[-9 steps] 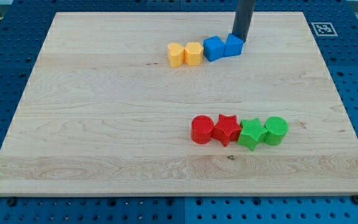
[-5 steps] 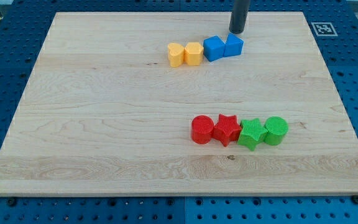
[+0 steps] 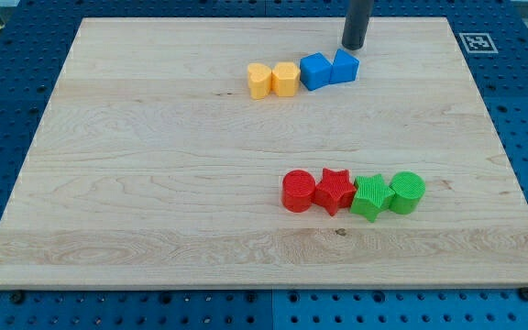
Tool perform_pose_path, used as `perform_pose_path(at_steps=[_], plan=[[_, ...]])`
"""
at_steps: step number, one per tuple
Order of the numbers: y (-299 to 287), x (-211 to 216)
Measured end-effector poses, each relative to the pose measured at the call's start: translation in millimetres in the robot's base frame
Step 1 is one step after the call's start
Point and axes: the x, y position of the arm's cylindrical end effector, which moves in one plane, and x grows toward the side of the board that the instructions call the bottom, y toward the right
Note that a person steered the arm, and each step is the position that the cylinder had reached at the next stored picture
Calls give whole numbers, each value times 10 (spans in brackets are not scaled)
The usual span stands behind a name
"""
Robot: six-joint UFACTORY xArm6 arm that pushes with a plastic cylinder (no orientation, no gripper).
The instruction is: Move your arm towards yellow heart
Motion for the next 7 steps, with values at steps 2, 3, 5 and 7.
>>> perform_pose_path(at_steps=[2,3,5,7], plan=[[22,0],[139,119],[573,771],[-10,1292]])
